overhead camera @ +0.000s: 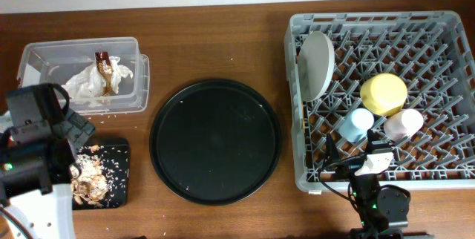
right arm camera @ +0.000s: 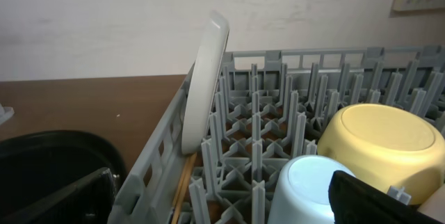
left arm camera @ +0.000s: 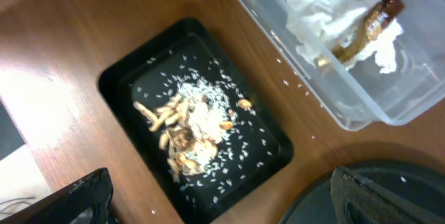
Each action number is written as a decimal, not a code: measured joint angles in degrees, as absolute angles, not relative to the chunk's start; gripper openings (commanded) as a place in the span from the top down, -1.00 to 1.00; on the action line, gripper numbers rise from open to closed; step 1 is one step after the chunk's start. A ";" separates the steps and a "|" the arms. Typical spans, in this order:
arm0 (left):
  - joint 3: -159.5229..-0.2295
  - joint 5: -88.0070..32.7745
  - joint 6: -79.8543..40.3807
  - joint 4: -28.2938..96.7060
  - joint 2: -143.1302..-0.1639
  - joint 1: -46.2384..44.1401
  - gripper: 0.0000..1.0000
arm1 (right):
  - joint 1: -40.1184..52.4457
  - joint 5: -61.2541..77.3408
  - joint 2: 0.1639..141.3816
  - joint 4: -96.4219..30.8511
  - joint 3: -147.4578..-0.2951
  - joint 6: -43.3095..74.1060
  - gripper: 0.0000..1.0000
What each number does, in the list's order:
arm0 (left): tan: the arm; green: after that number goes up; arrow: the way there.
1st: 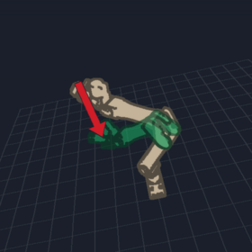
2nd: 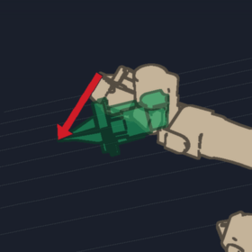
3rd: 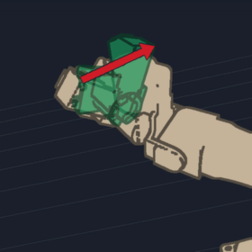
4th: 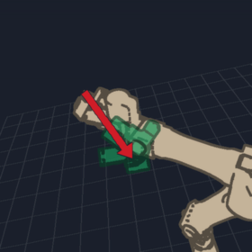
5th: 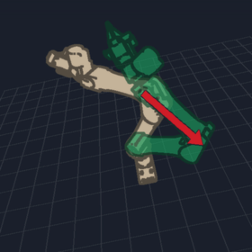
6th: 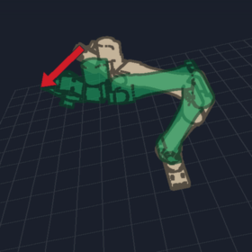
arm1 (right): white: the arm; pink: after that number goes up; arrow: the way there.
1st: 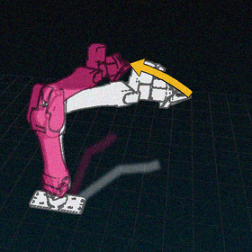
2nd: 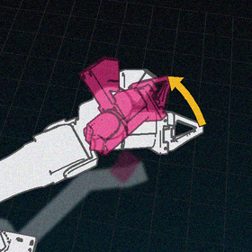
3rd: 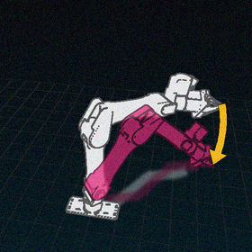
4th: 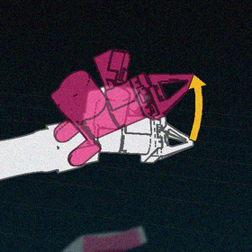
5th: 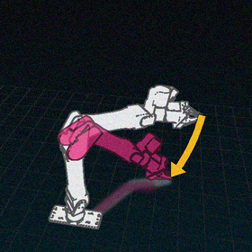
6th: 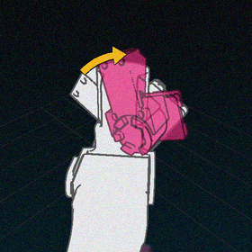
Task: Sort waste into correct bins and load items into the dishwasher rack
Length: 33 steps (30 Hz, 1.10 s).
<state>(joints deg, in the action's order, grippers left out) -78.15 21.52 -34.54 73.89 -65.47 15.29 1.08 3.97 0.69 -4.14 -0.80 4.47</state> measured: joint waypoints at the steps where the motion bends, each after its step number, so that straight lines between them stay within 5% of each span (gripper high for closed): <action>1: -73.36 20.62 -34.54 72.23 -62.61 14.55 -0.99 | 1.08 3.97 0.69 -4.12 -0.80 4.45 -0.97; 7: -28.93 6.07 -22.79 25.63 -30.98 2.72 -0.99 | 1.04 3.95 0.62 -4.16 -0.80 4.45 -0.97; 13: -20.08 3.60 -18.06 27.20 -17.56 1.37 -0.99 | 1.04 3.95 0.67 -4.16 -0.80 4.49 -0.97; 20: -4.58 3.16 -14.28 3.77 -7.94 -2.31 -0.99 | 1.04 3.95 0.62 -4.19 -0.80 4.51 -0.97; 33: -0.99 3.60 -11.05 4.51 -0.84 -0.12 -0.99 | 1.04 3.95 0.62 -4.16 -0.80 4.49 -0.97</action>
